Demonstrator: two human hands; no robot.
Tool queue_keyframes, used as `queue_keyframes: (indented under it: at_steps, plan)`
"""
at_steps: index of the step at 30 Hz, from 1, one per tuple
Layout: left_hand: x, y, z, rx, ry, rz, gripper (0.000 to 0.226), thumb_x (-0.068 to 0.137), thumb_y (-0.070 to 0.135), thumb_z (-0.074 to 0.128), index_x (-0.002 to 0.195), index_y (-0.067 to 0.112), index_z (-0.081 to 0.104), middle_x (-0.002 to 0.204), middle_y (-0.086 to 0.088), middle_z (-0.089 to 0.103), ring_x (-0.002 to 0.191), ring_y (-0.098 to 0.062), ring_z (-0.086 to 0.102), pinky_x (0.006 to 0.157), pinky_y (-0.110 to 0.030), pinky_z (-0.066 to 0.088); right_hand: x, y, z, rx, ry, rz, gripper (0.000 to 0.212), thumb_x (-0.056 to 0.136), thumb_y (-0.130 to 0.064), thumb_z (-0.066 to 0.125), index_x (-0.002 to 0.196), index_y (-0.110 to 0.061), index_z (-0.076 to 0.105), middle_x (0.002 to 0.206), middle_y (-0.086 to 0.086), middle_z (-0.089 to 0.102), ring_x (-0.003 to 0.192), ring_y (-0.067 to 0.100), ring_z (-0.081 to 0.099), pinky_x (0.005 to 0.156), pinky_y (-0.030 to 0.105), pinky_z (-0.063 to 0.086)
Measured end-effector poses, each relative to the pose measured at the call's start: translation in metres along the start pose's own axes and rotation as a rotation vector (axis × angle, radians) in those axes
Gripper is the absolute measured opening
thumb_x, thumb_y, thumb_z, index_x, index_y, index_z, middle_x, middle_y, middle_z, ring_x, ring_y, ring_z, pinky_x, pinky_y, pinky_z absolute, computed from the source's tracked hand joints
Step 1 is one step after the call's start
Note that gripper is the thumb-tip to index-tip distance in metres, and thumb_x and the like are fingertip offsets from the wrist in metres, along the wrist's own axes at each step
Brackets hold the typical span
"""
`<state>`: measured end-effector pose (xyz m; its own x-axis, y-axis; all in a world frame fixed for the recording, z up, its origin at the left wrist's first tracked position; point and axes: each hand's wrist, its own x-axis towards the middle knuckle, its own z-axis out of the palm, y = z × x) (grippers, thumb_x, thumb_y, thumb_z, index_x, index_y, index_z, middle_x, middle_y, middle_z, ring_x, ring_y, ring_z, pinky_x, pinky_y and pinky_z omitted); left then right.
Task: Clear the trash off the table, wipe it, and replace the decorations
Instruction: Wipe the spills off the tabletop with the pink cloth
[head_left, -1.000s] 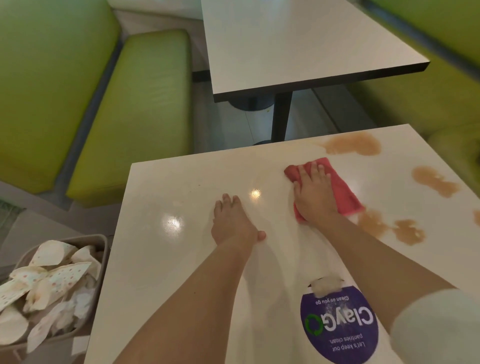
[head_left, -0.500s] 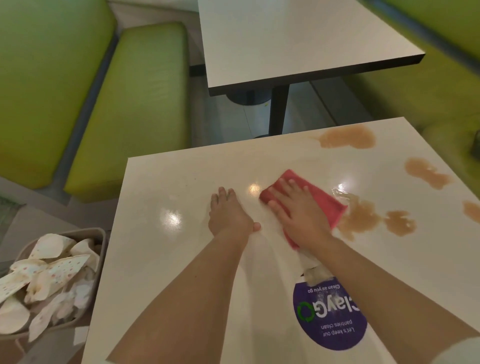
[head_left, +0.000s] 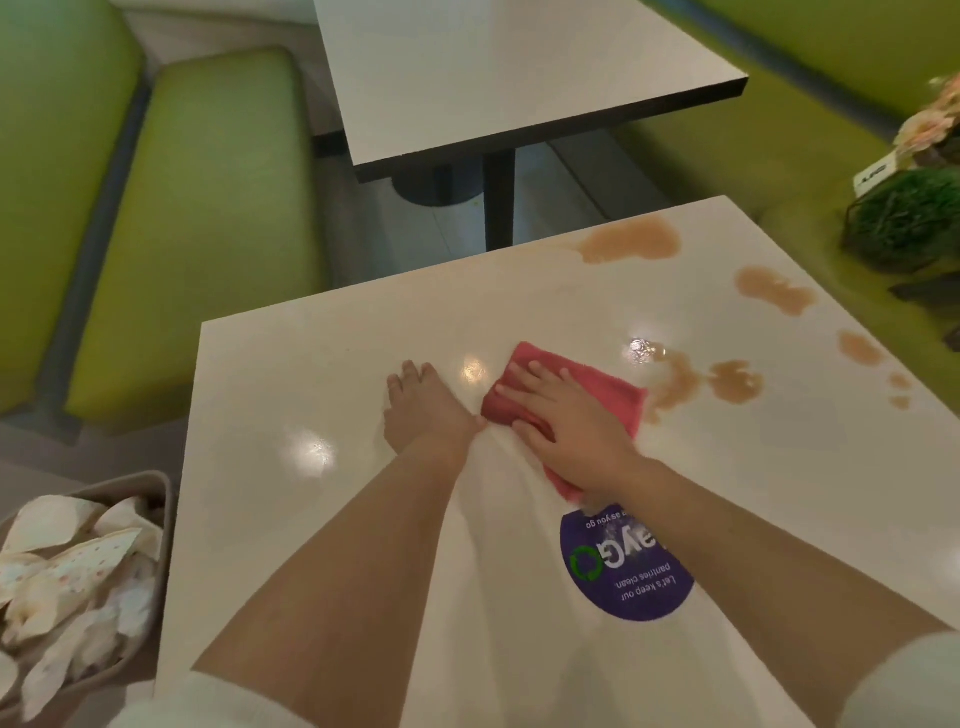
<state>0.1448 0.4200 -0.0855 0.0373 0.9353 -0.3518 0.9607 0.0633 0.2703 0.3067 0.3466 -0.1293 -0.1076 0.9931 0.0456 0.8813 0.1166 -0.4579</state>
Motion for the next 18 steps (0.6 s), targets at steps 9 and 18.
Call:
queue_keyframes:
  at_steps: [9,18]
  plan:
    - [-0.015,0.01,0.005,0.117,0.117,-0.039,0.053,0.082,0.044,0.071,0.124,0.02,0.05,0.13,-0.004,0.039,0.124,-0.024,0.035,0.073,-0.035,0.041,0.017,0.029,-0.007,0.032,0.22,0.284,0.04,0.1,-0.02,0.045,0.139,-0.019,0.053,0.151,-0.002,0.043,0.144,0.02,0.03,0.119,0.033,0.013]
    - [-0.036,0.032,0.01,0.219,0.113,-0.11,0.046,0.097,0.033,0.054,0.141,0.029,0.04,0.143,-0.001,0.038,0.129,-0.023,0.039,0.081,-0.034,0.039,-0.036,0.027,-0.065,0.928,0.262,0.588,0.027,0.104,-0.022,0.042,0.123,-0.014,0.058,0.106,0.0,0.065,0.096,0.018,0.06,0.08,0.028,0.044]
